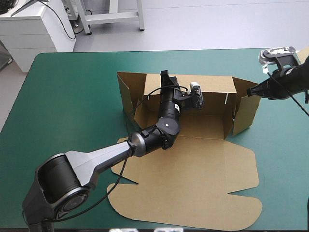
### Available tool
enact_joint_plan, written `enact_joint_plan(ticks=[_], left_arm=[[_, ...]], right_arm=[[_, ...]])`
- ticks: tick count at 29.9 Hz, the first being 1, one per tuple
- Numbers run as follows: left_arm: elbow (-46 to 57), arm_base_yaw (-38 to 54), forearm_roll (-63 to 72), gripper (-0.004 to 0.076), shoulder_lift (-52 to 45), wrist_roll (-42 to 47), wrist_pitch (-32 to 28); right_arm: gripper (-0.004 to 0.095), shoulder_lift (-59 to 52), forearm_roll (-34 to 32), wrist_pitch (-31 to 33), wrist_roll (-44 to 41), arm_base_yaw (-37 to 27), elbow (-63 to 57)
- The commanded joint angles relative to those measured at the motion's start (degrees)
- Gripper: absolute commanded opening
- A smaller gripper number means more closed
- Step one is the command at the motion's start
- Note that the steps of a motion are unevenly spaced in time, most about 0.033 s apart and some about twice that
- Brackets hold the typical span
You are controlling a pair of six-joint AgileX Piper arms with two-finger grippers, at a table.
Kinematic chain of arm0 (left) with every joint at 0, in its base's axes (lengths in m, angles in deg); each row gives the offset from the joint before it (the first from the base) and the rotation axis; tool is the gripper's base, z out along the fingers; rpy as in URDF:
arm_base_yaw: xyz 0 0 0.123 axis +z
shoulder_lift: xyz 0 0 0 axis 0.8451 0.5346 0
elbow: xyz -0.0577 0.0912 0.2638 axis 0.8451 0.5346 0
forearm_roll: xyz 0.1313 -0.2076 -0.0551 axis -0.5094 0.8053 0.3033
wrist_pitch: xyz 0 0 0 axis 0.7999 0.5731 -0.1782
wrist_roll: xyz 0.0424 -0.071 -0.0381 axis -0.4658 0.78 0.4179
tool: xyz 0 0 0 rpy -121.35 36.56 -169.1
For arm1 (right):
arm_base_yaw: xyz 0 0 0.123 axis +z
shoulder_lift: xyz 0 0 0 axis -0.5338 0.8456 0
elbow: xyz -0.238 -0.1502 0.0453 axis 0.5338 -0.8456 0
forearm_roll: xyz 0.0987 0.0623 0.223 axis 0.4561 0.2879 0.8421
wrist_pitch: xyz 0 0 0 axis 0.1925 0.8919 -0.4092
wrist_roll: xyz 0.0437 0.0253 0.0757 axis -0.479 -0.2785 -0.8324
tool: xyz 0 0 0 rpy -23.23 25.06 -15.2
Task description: Fold the box
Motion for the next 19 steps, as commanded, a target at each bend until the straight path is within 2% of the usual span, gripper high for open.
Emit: enact_joint_plan(ticks=[1, 5, 10, 19], left_arm=[[-1.07, 0.01, 2.27, -0.0008, -2.66, 3.28, 1.23], [-1.07, 0.01, 2.17, -0.0008, -2.66, 3.28, 1.23], [-1.07, 0.01, 2.02, -0.0008, -2.66, 3.28, 0.78], [-1.07, 0.01, 1.78, -0.0008, -2.66, 3.28, 0.53]], right_arm=[[-0.0021, -3.93, 0.66, -3.26, -0.02, -0.12, 0.7], [-0.0021, -3.0, 3.82, -10.99, -0.59, -0.12, 0.95], [-0.002, 1.13, 9.24, -15.95, -0.07, -0.12, 1.19], [-0.0019, 10.76, 8.07, -16.84, -0.31, -0.12, 10.73]])
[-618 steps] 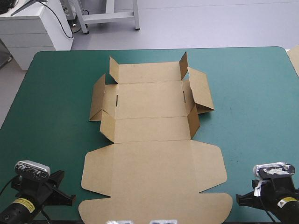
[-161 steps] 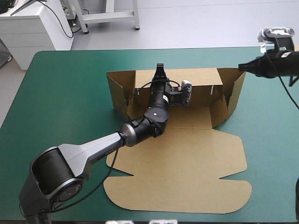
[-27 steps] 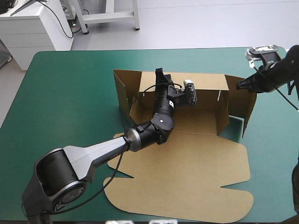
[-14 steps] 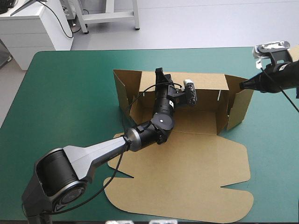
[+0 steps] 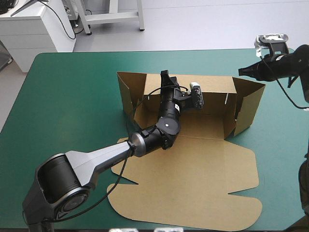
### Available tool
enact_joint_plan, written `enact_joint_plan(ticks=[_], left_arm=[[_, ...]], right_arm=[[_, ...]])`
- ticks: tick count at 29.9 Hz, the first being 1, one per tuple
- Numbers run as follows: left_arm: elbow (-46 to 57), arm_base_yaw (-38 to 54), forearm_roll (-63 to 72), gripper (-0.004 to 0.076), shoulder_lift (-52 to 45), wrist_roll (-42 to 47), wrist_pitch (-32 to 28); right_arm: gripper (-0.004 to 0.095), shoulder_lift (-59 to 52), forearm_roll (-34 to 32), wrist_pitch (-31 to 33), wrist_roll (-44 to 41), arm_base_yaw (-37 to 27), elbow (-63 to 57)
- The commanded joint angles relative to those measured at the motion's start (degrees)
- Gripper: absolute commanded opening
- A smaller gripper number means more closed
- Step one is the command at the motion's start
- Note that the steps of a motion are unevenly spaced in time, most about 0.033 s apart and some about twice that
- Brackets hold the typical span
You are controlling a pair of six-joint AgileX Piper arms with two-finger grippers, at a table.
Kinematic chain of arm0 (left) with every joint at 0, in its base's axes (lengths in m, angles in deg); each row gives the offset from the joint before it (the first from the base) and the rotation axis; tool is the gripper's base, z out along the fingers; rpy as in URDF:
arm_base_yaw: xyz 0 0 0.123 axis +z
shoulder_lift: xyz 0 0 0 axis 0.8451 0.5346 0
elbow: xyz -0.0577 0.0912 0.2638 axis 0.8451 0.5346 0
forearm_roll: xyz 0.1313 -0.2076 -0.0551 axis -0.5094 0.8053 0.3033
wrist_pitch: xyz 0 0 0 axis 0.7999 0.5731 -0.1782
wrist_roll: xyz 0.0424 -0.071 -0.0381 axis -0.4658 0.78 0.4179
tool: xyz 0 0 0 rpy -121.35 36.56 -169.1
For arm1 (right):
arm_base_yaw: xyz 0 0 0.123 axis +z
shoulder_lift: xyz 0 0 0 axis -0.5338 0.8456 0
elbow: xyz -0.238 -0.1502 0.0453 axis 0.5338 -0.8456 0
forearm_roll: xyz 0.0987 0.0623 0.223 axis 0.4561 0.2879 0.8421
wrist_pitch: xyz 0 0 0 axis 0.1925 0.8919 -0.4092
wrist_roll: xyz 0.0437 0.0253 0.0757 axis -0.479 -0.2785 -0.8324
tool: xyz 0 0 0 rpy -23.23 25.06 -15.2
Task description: Fold the box
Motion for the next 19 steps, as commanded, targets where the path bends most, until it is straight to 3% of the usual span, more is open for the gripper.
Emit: enact_joint_plan(ticks=[1, 6, 14, 19], left_arm=[[-1.07, 0.01, 1.87, -0.0008, -2.66, 3.28, 0.58], [-1.07, 0.01, 1.87, -0.0008, -2.66, 2.8, 0.58], [-1.07, 0.01, 1.46, -0.0008, -2.66, 2.8, 0.68], [-1.07, 0.01, 1.46, -0.0008, -2.66, 2.8, 0.68]], right_arm=[[-0.0019, 0.67, 0.95, -2.26, 0.2, -0.12, 6.78], [-0.0019, 5.16, -0.03, 3.67, -0.2, -0.12, 12.85], [-0.0019, 6.82, -4.96, 13.94, -1.17, -0.12, 12.66], [-0.0019, 6.24, -2.35, 13.94, -1.17, -0.12, 12.21]])
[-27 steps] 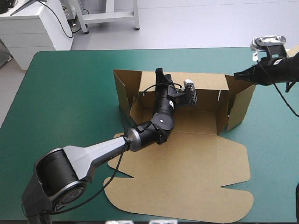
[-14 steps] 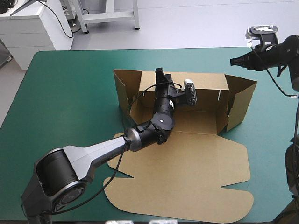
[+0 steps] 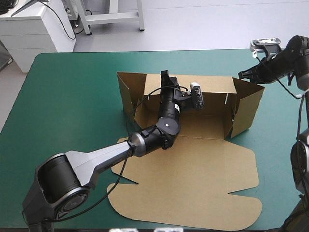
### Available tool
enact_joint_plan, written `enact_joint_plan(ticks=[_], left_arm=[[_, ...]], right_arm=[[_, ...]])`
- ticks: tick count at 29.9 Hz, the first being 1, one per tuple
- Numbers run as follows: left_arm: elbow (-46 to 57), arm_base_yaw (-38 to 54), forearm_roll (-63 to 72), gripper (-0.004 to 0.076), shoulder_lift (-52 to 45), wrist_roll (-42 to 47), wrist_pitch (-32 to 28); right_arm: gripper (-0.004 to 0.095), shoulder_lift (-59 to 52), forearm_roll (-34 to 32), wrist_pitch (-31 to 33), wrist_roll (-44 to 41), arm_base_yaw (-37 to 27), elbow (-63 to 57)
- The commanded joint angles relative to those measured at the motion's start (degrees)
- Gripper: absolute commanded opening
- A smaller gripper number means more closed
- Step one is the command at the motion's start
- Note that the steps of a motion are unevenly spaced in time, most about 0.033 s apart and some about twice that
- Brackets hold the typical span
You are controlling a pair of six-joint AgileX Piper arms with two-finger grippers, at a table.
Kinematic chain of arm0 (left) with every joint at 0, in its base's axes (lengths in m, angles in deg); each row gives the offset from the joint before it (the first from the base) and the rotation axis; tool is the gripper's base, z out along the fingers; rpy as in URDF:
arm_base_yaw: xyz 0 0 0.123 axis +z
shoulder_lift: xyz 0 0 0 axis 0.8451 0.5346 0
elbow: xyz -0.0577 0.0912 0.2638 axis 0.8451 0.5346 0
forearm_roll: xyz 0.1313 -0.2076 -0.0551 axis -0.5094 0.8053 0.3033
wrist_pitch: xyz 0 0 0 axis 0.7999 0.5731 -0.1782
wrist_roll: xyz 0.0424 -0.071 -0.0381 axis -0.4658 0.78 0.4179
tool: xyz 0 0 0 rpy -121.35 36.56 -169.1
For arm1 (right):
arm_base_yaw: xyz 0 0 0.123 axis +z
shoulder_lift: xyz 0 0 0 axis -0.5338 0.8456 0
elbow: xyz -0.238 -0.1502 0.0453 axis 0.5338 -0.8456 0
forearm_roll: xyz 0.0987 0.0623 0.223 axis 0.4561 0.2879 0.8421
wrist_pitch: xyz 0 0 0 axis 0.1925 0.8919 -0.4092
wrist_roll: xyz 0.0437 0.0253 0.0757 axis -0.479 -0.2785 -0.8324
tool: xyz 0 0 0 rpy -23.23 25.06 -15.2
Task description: Fold the box
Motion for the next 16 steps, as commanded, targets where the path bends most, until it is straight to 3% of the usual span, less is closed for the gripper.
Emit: enact_joint_plan(ticks=[1, 9, 16], left_arm=[[-1.07, 0.01, 1.5, -0.0008, -2.66, 3.02, 0.74], [-1.07, 0.01, 1.5, -0.0008, -2.55, 3.02, 0.74], [-1.07, 0.01, 1.5, -0.0008, -2.55, 3.02, 0.49]], right_arm=[[-0.002, -3.54, 3.35, 0.23, 0.08, -0.12, 1.35], [-0.0019, -9.34, 4.33, 0.16, 3.99, -0.12, -10.52], [-0.0019, -14.79, 9.72, -4.19, 8.66, -0.12, -19.26]])
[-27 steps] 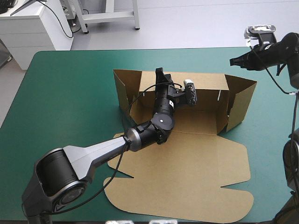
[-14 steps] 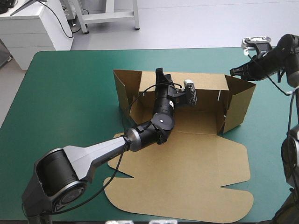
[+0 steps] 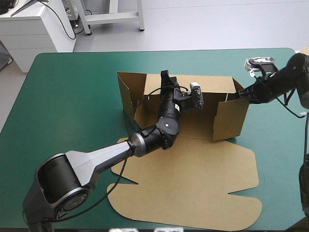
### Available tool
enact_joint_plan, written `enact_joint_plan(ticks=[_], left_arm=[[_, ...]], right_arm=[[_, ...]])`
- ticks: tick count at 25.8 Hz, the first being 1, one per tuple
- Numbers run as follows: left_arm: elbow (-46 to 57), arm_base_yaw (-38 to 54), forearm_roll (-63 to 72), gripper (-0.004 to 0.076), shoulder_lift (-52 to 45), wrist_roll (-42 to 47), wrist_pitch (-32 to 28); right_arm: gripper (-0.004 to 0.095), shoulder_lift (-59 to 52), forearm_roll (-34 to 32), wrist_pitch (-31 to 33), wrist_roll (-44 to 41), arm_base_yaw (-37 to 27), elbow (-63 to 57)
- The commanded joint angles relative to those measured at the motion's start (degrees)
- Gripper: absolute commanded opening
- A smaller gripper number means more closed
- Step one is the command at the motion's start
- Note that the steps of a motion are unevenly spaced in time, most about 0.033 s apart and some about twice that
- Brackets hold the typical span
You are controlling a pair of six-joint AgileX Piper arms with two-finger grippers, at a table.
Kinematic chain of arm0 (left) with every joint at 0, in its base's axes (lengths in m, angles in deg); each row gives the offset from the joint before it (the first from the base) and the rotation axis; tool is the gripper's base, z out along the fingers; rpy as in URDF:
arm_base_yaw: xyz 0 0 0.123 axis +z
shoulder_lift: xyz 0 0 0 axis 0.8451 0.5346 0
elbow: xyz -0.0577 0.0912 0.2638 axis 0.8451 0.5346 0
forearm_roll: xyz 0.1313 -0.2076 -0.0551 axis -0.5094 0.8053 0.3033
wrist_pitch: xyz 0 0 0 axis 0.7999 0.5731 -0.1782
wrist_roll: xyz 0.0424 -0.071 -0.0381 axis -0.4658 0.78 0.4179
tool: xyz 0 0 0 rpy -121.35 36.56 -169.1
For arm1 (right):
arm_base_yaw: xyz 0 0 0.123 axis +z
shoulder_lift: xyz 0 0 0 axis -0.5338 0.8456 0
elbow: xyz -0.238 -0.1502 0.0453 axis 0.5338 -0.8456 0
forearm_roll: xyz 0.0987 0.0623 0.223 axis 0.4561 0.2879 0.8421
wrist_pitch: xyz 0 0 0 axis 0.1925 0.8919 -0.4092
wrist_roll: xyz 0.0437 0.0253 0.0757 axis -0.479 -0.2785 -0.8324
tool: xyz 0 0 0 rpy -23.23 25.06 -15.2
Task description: Fold the box
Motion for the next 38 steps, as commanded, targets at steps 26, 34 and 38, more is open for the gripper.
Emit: enact_joint_plan(ticks=[26, 34, 38], left_arm=[[-1.07, 0.01, 1.61, -0.0008, -2.48, -3.15, -1.64], [-1.07, 0.01, 1.61, -0.0008, -2.48, -4.45, -1.91], [-1.07, 0.01, 1.61, -0.0008, -2.48, -4.45, -1.91]], right_arm=[[-0.0009, -17.88, 26.69, -32.46, 29.3, -0.12, -36.28], [0.0443, -22.67, 20.11, -31.95, 32.14, -0.12, -36.28], [0.0448, -21.88, 22.16, -27.07, 34.05, -0.02, -36.28]])
